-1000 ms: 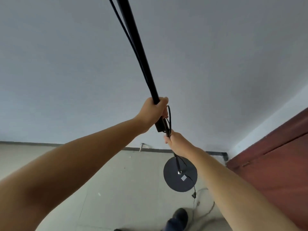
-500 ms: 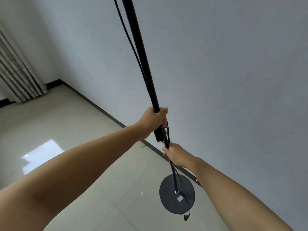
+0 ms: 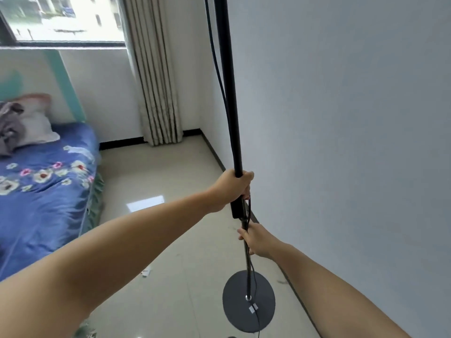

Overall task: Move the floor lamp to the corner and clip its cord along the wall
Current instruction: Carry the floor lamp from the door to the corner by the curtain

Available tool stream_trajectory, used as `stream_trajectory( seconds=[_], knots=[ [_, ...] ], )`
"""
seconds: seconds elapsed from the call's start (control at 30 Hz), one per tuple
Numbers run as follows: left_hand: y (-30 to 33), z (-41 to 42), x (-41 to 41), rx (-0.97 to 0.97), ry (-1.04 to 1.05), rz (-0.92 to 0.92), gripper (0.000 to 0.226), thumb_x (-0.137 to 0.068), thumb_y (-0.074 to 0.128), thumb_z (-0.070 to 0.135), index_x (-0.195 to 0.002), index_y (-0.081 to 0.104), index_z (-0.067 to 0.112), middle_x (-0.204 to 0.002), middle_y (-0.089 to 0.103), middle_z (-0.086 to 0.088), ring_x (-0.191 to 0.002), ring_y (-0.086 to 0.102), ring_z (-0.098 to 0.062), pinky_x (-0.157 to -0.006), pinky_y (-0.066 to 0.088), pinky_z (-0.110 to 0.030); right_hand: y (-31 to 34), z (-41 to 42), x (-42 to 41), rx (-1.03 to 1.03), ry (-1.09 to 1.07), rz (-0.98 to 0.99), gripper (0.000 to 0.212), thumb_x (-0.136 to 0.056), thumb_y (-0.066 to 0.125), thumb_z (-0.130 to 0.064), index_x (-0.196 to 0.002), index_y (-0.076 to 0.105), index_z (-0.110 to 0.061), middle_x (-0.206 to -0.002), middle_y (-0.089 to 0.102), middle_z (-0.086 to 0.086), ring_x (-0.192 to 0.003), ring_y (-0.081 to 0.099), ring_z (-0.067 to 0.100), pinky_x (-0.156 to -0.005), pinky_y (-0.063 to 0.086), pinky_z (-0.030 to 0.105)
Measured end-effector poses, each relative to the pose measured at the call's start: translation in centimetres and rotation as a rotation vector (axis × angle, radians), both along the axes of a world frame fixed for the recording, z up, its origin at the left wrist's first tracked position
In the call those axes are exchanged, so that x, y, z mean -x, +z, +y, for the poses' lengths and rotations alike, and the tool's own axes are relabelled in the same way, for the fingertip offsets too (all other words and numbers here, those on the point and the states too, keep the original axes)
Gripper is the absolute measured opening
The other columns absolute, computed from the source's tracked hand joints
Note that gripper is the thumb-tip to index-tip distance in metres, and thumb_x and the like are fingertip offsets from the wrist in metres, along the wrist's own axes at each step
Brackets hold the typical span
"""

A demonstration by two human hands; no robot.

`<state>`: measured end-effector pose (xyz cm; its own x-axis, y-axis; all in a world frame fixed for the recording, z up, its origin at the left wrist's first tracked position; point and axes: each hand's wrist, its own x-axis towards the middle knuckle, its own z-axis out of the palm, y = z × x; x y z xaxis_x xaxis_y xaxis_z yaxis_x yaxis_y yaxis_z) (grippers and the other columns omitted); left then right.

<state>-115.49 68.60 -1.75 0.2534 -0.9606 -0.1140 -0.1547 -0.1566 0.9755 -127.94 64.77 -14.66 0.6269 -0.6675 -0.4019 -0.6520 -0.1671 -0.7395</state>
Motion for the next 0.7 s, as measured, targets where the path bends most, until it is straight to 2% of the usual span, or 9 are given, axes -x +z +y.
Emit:
stream_trajectory(
  seconds=[0.1, 0.27, 0.37, 0.47, 0.53, 0.63, 0.7],
  knots=[
    [0.3, -4.6, -6.2, 0.004, 0.082, -0.017, 0.040, -0.085, 0.042, 0.017, -0.047, 0.031, 0.018, -0.037, 0.037, 0.009, -0.051, 0.041, -0.019, -0.073, 0.046, -0.035, 0.0, -5.6, -6.9, -0.012, 0.071, -0.018, 0.022, -0.096, 0.041, -0.034, -0.104, 0.050, -0.015, -0.093, 0.058, 0.000, -0.083, 0.056, 0.019, -0.084, 0.057, 0.047],
    [0.2, -10.5, -17.5, 0.002, 0.209, -0.027, 0.043, -0.088, 0.043, 0.018, -0.046, 0.033, 0.019, -0.042, 0.038, 0.004, -0.053, 0.043, -0.021, -0.076, 0.047, -0.036, -0.5, -13.2, -19.1, 0.037, 0.225, -0.008, 0.013, -0.095, 0.042, -0.034, -0.095, 0.048, -0.023, -0.085, 0.058, -0.007, -0.080, 0.056, 0.009, -0.085, 0.055, 0.046],
    [-0.6, -14.2, -25.2, 0.005, 0.255, -0.024, 0.043, -0.088, 0.042, 0.018, -0.046, 0.032, 0.019, -0.043, 0.036, 0.004, -0.051, 0.041, -0.020, -0.078, 0.048, -0.039, -1.1, -17.6, -27.0, 0.051, 0.298, 0.003, 0.018, -0.095, 0.041, -0.035, -0.102, 0.047, -0.020, -0.085, 0.056, -0.009, -0.079, 0.055, 0.008, -0.085, 0.055, 0.049],
    [-1.1, -18.3, -32.7, 0.023, 0.271, -0.040, 0.045, -0.087, 0.041, 0.017, -0.043, 0.033, 0.019, -0.036, 0.037, 0.008, -0.052, 0.042, -0.021, -0.081, 0.049, -0.040, -1.4, -21.8, -34.9, 0.063, 0.318, 0.009, 0.028, -0.096, 0.040, -0.034, -0.115, 0.046, -0.014, -0.090, 0.058, -0.006, -0.088, 0.057, 0.013, -0.088, 0.054, 0.050],
    [-1.2, -21.1, -38.0, 0.025, 0.273, -0.046, 0.044, -0.087, 0.040, 0.016, -0.043, 0.033, 0.018, -0.037, 0.038, 0.007, -0.057, 0.044, -0.024, -0.076, 0.049, -0.037, -1.3, -24.6, -40.2, 0.075, 0.305, 0.019, 0.023, -0.097, 0.040, -0.032, -0.108, 0.047, -0.013, -0.096, 0.059, 0.001, -0.094, 0.058, 0.020, -0.087, 0.054, 0.050],
    [-0.1, -25.7, -45.8, 0.026, 0.252, -0.075, 0.042, -0.086, 0.039, 0.014, -0.044, 0.032, 0.017, -0.038, 0.038, 0.005, -0.060, 0.045, -0.023, -0.067, 0.047, -0.028, -0.5, -28.9, -47.7, 0.096, 0.292, 0.021, 0.015, -0.097, 0.039, -0.031, -0.098, 0.045, -0.018, -0.094, 0.057, 0.001, -0.084, 0.055, 0.016, -0.085, 0.053, 0.043],
    [0.7, -28.9, -50.5, 0.022, 0.226, -0.097, 0.044, -0.085, 0.039, 0.014, -0.042, 0.033, 0.017, -0.036, 0.040, 0.006, -0.058, 0.047, -0.023, -0.073, 0.048, -0.034, 0.3, -31.8, -52.2, 0.097, 0.273, 0.003, 0.015, -0.098, 0.039, -0.031, -0.096, 0.046, -0.017, -0.090, 0.055, 0.000, -0.075, 0.051, 0.009, -0.079, 0.048, 0.035]
  ],
)
